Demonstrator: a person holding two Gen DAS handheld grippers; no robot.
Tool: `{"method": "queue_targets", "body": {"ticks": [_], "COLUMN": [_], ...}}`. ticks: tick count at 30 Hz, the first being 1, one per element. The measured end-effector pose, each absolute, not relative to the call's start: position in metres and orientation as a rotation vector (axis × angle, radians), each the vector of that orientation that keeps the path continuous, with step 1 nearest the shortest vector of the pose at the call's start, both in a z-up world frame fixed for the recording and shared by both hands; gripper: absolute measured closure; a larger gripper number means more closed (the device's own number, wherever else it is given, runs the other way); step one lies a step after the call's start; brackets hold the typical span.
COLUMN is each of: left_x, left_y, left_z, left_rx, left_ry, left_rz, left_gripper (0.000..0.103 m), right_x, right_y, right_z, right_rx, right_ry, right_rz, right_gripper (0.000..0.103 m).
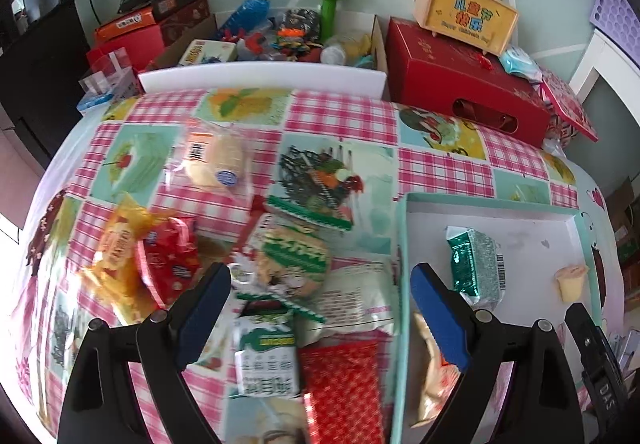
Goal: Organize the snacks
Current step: 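Withdraw both tools from the tray back toward the snack pile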
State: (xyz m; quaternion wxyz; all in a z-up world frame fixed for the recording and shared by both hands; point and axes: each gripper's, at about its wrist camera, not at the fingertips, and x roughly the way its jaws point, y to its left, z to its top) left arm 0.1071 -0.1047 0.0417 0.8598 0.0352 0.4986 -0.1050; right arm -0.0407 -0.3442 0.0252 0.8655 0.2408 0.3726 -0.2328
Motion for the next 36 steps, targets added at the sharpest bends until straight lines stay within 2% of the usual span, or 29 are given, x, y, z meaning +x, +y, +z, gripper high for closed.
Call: {"method": "queue_targets", "body": {"ticks": [10, 25, 33, 36], "left_x": [0.100, 0.093, 0.089, 0.092], "left_y": [-0.045, 0.038, 0.061, 0.067], "left_z": [0.055, 0.042, 0.029, 0.024], "left_rx": [0.040, -0.112, -0.145, -0.159], "left_ry": [1.016, 1.086, 1.125, 1.139], "left_rz": [-0.123, -0.031, -0.002, -0.004], "left_gripper": [0.012, 0.012, 0.012, 0.012], "right_x": [-0.030, -0.005, 0.011, 0.016], "right_y": [-0.320, -0.233, -0.175, -0.155], "right_z": [0.028, 0.042, 0.034, 0.027], "right_rx": [0.500, 0.374, 0.295, 0.270], "right_ry": [0.816, 0.825, 0.873, 0.897], "right_rz": [-0.393, -0.182, -0.063, -0.028], "right_gripper": [0.000, 0.001, 0.016, 0.017]}}
